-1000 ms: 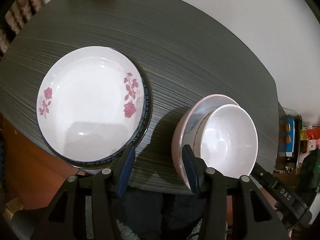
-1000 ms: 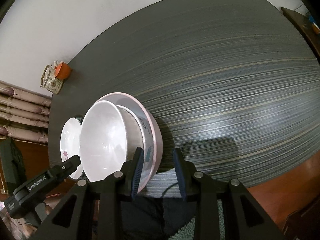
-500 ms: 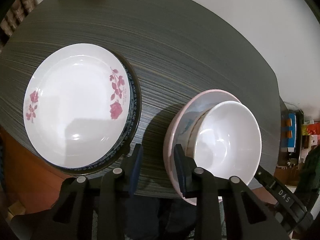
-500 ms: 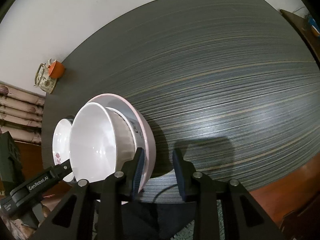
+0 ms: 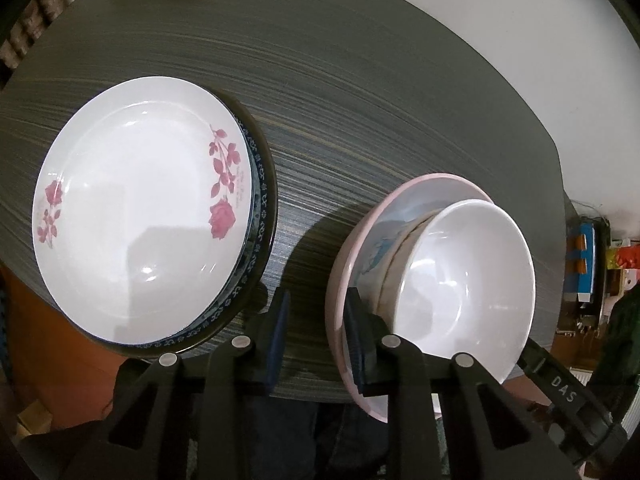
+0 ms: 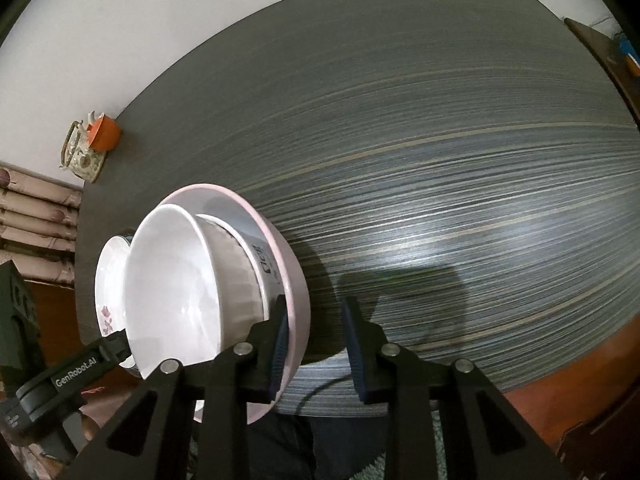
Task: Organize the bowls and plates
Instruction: 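Carry the bowl stack with both tools over the plate stack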
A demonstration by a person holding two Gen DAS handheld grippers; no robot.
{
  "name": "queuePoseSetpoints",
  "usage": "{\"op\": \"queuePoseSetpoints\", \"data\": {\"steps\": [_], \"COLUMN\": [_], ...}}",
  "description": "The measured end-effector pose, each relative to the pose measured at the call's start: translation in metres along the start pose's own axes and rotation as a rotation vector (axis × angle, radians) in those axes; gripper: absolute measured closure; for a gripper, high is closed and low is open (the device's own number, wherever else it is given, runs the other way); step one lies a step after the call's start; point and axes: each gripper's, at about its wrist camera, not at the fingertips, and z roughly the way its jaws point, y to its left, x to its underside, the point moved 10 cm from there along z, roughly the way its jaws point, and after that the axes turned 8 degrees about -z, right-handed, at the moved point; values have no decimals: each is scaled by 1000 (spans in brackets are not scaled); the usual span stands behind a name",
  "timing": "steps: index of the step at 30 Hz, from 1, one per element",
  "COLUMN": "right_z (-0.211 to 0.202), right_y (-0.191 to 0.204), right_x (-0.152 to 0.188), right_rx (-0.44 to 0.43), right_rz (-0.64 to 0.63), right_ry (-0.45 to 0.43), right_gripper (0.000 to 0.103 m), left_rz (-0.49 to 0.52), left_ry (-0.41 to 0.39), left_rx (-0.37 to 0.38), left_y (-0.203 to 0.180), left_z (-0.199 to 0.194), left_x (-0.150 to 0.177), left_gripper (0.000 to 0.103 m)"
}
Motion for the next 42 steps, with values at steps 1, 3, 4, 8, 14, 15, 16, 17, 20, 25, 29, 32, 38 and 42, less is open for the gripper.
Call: {"op": "queuePoseSetpoints", "data": {"steps": [1,3,4,8,14,15,16,17,20,25,29,32,38,42], "right_z": [1,1,1,2,0,1,1,1,0,-1,-3,-3,-3,-4], "right_y": [0,-1,-1,-3,1,1,1,1,2,1,0,2,4,6], "right_x": [0,0,0,1,0,0,0,1,1,2,2,3,3,3], "right_rx": [-3,-9,-11,-19,-36,-39,-41,-42,-47,-48,-47,-51,-43,-37], "right_rz": [2,4,6,10,17,20,21,22,22,22,20,22,11,9], "right_ry": [1,5,6,3,-12,-14,-15,-16,-19,-21,-20,-22,-30,-35], "right_gripper": [77,77,77,79,87,87,87,87,89,90,90,93,93,93], "left_rz": [-2,-3,0,-1,-4,-4,-6,-8,-1,19,25,27,24,28], "left_ry": [0,-1,-1,-1,6,6,7,9,5,2,-1,-5,-8,-11], "left_rx": [2,3,1,5,7,7,8,9,11,27,25,27,31,31], "left_y": [-1,-1,0,0,1,1,1,2,1,-6,-6,-5,-4,-3], "left_z": [1,1,1,2,2,2,2,3,2,2,2,1,1,0], "left_x": [0,1,0,2,1,1,1,1,0,1,1,2,2,1], "left_gripper": [80,80,80,81,81,81,81,81,84,96,98,98,98,98]}}
